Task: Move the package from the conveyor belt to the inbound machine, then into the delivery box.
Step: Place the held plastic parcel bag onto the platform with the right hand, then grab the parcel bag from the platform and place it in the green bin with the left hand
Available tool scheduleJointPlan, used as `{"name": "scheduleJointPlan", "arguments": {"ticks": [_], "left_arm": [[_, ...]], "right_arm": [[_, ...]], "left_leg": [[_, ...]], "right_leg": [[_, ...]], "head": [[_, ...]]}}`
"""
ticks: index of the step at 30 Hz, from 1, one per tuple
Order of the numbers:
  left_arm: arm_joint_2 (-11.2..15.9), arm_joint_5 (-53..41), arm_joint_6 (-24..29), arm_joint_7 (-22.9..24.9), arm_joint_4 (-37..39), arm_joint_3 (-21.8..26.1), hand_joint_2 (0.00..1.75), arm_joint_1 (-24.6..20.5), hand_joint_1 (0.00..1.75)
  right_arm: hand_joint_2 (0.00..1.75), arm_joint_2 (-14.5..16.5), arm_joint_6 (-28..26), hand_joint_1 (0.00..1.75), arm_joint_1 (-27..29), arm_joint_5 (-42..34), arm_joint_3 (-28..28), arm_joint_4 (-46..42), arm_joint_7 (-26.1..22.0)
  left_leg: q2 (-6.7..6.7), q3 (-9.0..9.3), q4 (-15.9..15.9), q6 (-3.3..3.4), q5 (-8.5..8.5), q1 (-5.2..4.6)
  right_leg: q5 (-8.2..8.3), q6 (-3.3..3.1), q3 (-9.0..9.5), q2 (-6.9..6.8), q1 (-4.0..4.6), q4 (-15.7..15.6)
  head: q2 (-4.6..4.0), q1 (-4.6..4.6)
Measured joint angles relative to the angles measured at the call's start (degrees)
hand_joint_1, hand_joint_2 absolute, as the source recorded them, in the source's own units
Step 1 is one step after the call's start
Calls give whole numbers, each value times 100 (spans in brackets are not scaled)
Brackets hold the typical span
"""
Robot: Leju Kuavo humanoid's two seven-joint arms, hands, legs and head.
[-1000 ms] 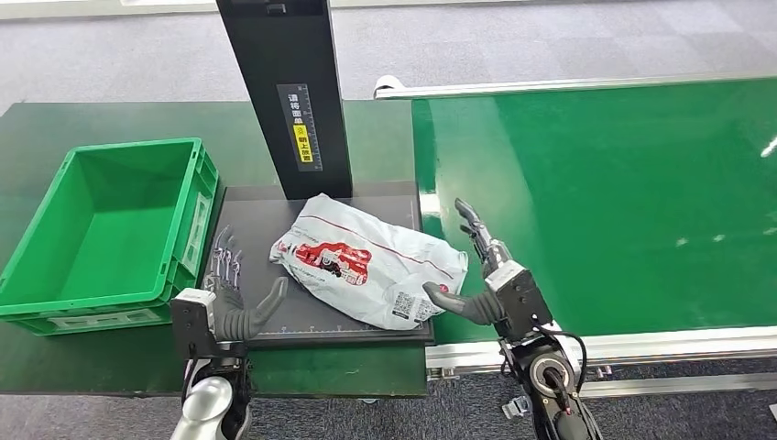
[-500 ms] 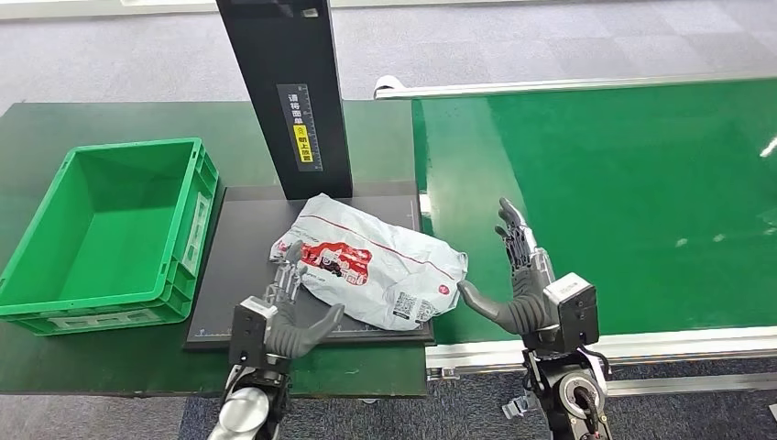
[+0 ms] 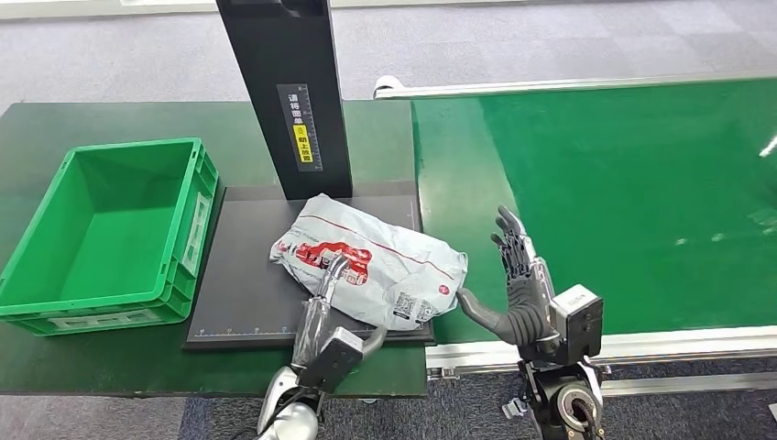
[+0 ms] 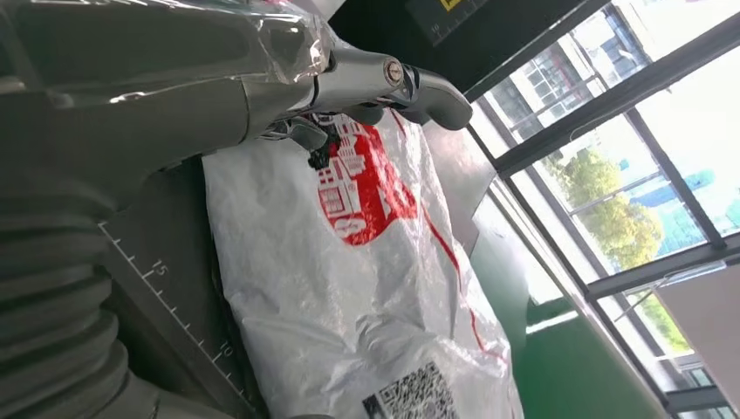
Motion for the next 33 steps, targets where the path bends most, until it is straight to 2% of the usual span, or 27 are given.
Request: {"name": "scheduleJointPlan", "arguments": {"ticks": [15,17,19,23,26,33], "left_arm": [[1,-39,57,4,309,-153,175,-105,0],[2,-211,209,30,330,-164,175,-117,0],[3,-646,582,107,376,-203,175,-155,0],[-8,-1734,1325,292,616,-337,175,-365,0],[-54,-2026,1375,343,833,-402,175,-572,0],[-277,-1956,1335,297,1701,-538,175,-1182,0]], "right_arm": [[175,12,1,0,28,0,0,-17,0],[175,14,4,0,28,-4,0,-17,0],[175,15,14,0,24,-15,0,-17,0],[175,43,71,0,-10,-39,3,-16,0],[175,82,117,0,-61,-48,21,-3,-1],[175,152,155,0,-229,-88,51,64,-1]], "left_leg": [[-1,0,0,0,0,0],[-1,0,0,0,0,0],[-1,0,0,0,0,0],[-2,0,0,0,1,0],[-2,0,0,0,1,0],[-3,0,0,0,2,0]], "right_leg": [[0,0,0,0,0,0],[0,0,0,0,0,0],[0,0,0,0,0,0],[0,0,1,0,0,0],[1,0,2,0,0,0],[2,1,2,0,0,1]], "head": [[0,1],[0,1],[0,1],[1,1],[1,0],[0,0]]}}
